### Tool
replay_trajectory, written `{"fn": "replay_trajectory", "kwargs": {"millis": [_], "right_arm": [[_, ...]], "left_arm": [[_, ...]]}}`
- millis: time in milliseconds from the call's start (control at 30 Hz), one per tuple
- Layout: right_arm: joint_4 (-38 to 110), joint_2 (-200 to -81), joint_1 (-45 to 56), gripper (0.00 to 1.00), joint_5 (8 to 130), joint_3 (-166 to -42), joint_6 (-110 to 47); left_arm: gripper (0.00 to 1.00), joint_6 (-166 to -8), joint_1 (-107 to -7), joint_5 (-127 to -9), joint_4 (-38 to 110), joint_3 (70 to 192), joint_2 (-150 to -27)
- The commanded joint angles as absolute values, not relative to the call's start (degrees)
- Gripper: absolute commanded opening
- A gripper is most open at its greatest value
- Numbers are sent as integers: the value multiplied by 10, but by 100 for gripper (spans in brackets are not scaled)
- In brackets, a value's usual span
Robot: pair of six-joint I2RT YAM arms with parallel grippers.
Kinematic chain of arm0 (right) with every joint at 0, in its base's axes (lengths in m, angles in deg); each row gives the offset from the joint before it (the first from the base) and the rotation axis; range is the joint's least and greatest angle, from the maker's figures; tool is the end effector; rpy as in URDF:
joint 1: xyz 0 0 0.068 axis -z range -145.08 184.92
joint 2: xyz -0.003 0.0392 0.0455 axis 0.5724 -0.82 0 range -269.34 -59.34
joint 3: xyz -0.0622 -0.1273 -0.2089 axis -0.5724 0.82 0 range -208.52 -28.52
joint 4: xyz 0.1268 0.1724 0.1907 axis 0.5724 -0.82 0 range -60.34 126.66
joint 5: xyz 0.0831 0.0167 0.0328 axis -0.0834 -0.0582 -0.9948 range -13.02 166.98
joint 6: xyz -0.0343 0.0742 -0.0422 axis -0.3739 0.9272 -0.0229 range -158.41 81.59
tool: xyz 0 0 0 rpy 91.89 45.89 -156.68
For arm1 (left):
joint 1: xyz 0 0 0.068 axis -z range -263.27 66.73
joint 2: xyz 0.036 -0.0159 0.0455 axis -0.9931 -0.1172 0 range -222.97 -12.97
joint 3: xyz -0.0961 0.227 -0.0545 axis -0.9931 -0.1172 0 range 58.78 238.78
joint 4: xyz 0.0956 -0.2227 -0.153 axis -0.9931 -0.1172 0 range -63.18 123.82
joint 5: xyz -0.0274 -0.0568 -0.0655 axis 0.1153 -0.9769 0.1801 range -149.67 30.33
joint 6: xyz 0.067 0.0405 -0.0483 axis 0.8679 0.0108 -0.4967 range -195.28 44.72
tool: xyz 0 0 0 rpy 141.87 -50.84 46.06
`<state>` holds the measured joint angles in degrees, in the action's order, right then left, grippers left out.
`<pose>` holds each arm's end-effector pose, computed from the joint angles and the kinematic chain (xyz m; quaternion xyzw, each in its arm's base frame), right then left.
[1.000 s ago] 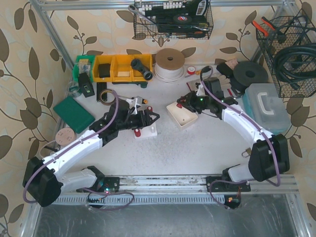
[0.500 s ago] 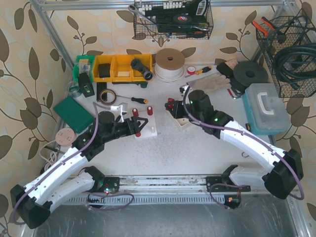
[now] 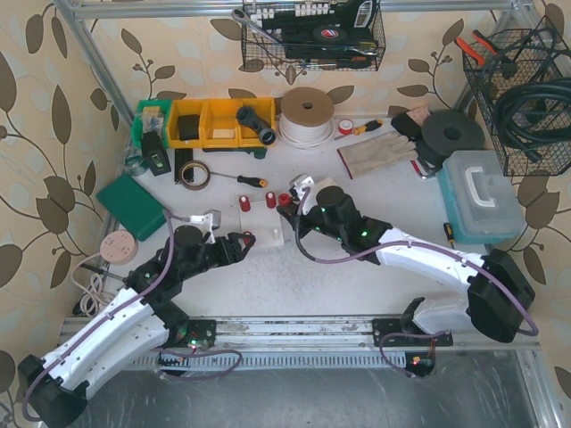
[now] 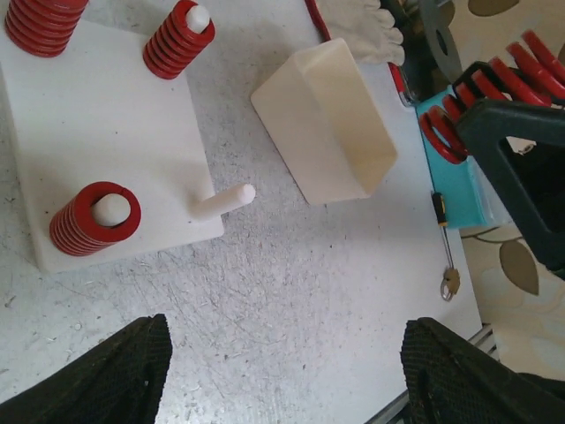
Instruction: Install the large spring
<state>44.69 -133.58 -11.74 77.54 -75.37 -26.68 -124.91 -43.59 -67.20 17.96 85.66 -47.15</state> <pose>0.2549 0.2690 0.2236 -0.2422 0.7792 0.2785 0.5067 0.1774 -0.1612 0.2136 -0.0362 0.8328 -0.4253 0.3525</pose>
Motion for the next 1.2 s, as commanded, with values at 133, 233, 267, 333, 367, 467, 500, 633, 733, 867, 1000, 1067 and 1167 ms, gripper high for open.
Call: {"fn": "replay_trajectory", "kwargs": {"millis": [133, 233, 267, 333, 367, 467, 500, 633, 733, 867, 1000, 1067, 1167], "right_arm": [[583, -1361, -149, 0, 835, -719, -336], [611, -1376, -155, 0, 832, -710, -334], [616, -1383, -155, 0, 831, -709, -332], [637, -1401, -157, 0, 829, -702, -323], [650, -1409, -157, 0, 829, -697, -317], [682, -1432, -159, 0, 825, -688, -297], [690, -1440, -161, 0, 825, -687, -292], [719, -1466, -169, 0, 824, -687, -275], [732, -1482, -173, 0, 825, -686, -267], [747, -1496, -175, 0, 831, -678, -260], [761, -1505, -175, 0, 836, -668, -254], [770, -1511, -175, 0, 838, -663, -250], [783, -1524, -175, 0, 838, -658, -245]], "left_arm": [[78, -1242, -442, -656, 196, 834, -418], [79, -1247, -442, -651, 201, 828, -415], [79, -1247, -442, -651, 204, 827, -415], [80, -1247, -442, -651, 205, 824, -413], [80, -1248, -442, -650, 205, 822, -411], [80, -1250, -442, -646, 203, 817, -400], [81, -1251, -442, -644, 201, 816, -396], [81, -1251, -442, -641, 199, 813, -387], [81, -1251, -442, -640, 200, 812, -388], [81, -1253, -442, -639, 201, 812, -388], [81, -1253, -442, -638, 200, 812, -391], [81, -1253, -442, -638, 200, 813, -394], [81, -1253, -442, -638, 200, 813, -396]]}}
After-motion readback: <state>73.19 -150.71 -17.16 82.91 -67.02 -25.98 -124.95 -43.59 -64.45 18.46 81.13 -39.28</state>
